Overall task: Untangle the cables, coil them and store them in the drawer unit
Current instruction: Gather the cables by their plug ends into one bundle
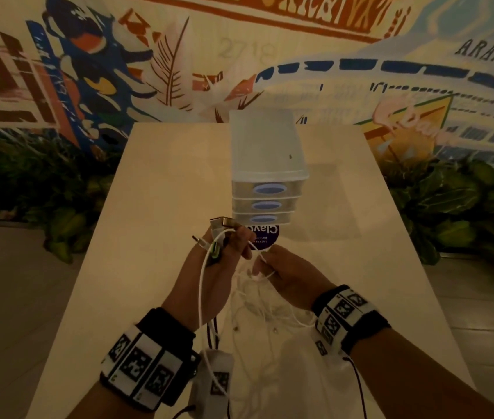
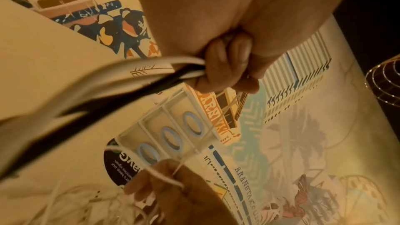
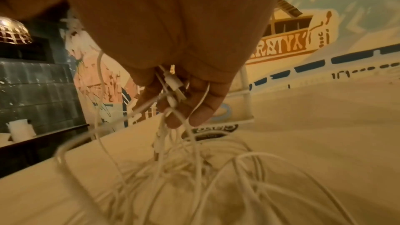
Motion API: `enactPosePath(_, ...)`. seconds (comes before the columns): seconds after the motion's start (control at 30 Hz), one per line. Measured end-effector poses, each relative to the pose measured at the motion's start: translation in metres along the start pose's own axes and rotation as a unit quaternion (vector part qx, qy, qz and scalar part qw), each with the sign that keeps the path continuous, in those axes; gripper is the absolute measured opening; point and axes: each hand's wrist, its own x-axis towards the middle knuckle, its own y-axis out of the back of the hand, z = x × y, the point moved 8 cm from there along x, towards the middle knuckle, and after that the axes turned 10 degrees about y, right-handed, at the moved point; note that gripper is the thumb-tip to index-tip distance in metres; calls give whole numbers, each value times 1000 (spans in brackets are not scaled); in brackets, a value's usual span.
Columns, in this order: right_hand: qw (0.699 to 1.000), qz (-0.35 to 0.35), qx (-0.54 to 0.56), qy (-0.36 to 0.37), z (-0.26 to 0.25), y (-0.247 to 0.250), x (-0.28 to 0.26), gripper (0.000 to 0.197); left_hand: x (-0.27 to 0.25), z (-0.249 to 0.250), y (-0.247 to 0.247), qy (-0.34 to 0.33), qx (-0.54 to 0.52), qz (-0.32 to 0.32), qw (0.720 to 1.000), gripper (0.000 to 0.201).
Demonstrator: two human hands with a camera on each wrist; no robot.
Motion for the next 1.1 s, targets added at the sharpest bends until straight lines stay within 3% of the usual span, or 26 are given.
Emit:
enactPosePath(0.17,999,39,0,-17,17,1,0,20,4,4,18,-27,22,37,999,32)
enactPosePath(0.3,994,92,-51,-14,18,27,-11,57,9,5,33,-34,33,60,997,24)
enactPosePath(0.43,995,99,-17,-20,21,57,-37,29,11,12,34,-26,24,50,998,15)
enactPosePath(0.5,993,108,-29,-45,28,75,-59,26,9,17,29,-27,82,23,996,8)
enactPosePath(0.6,987,107,-50,-105,48,98,-98,22,5,14,24,-27,167,-34,985,24)
enactPosePath(0.73,977,108,-28,-181,63,125,-144,13,6,2,35,-1,281,0,960,21)
enactPosePath(0.8,971,119,3,-206,63,132,-159,33,4,-4,44,39,261,38,964,16)
enactPosePath(0.87,970,137,72,-186,52,135,-164,43,5,-11,54,81,213,85,970,14)
enactPosePath(0.93,951,192,204,-129,33,138,-163,40,4,-13,63,103,139,126,977,17)
enactPosePath(1.0,911,259,306,-93,16,146,-159,39,3,-8,69,91,72,161,980,19)
enactPosePath(1.1,903,290,313,-51,-14,154,-144,35,-5,10,57,63,15,150,987,17)
